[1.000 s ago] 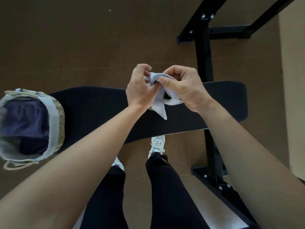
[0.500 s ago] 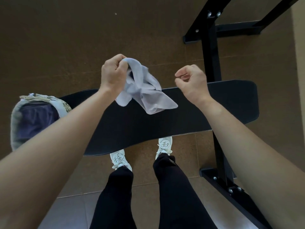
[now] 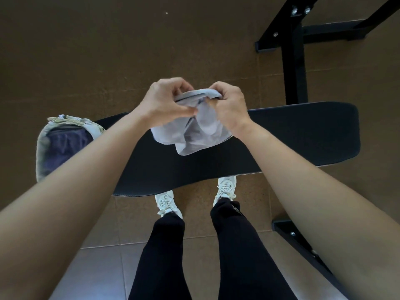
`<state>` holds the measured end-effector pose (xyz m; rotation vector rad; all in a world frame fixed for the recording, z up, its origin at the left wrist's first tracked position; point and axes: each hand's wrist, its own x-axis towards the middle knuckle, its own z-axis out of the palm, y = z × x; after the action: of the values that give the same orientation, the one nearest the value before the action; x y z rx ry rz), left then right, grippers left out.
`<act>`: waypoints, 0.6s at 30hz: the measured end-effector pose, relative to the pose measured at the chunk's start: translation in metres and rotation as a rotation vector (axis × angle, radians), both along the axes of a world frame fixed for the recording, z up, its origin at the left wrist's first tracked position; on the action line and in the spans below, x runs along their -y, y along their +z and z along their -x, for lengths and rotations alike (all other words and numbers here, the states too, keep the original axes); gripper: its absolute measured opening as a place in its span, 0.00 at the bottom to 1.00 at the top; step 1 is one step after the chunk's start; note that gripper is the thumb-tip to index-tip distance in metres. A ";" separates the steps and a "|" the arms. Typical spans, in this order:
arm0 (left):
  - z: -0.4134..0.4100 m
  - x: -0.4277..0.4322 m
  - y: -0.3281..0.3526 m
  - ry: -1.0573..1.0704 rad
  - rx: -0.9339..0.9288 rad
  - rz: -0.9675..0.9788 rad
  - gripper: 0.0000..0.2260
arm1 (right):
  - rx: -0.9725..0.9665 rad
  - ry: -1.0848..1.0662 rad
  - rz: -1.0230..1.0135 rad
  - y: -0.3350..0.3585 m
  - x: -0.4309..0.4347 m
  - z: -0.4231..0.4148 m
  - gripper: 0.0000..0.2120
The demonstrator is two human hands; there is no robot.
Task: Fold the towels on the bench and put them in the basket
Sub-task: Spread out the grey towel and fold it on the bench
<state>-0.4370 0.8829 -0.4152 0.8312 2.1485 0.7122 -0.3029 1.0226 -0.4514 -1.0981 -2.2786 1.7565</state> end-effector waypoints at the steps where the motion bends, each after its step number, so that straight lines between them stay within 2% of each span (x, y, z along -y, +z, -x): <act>1: 0.002 0.007 -0.006 -0.019 -0.029 0.095 0.06 | 0.006 -0.062 0.037 0.000 -0.002 -0.002 0.05; 4: 0.003 0.029 -0.025 0.052 0.043 0.258 0.08 | 0.041 -0.224 0.152 -0.005 -0.010 -0.013 0.04; 6: -0.002 0.041 -0.032 0.177 0.203 0.150 0.05 | 0.045 -0.394 0.212 -0.011 -0.016 -0.023 0.04; 8: -0.008 0.045 -0.032 0.298 0.386 -0.031 0.02 | 0.098 -0.567 0.151 -0.018 -0.018 -0.034 0.04; 10: -0.014 0.041 -0.029 0.339 0.515 -0.164 0.08 | 0.250 -0.609 -0.043 -0.023 -0.006 -0.047 0.17; 12: -0.022 0.029 -0.023 0.369 0.623 -0.239 0.13 | 0.270 -0.550 -0.172 -0.023 0.020 -0.055 0.20; 13: -0.027 0.021 -0.020 0.396 0.667 -0.264 0.14 | 0.228 -0.468 -0.140 -0.022 0.034 -0.057 0.20; 16: -0.036 0.000 -0.009 0.446 0.780 -0.322 0.18 | 0.136 -0.090 0.173 -0.022 0.068 -0.056 0.24; 18: -0.038 -0.006 -0.002 0.473 0.858 -0.351 0.20 | 0.136 -0.003 0.192 -0.026 0.078 -0.047 0.26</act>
<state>-0.3994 0.8891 -0.4174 0.0907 1.4350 1.4094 -0.2564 0.9447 -0.4772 -1.2895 -2.2150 1.9929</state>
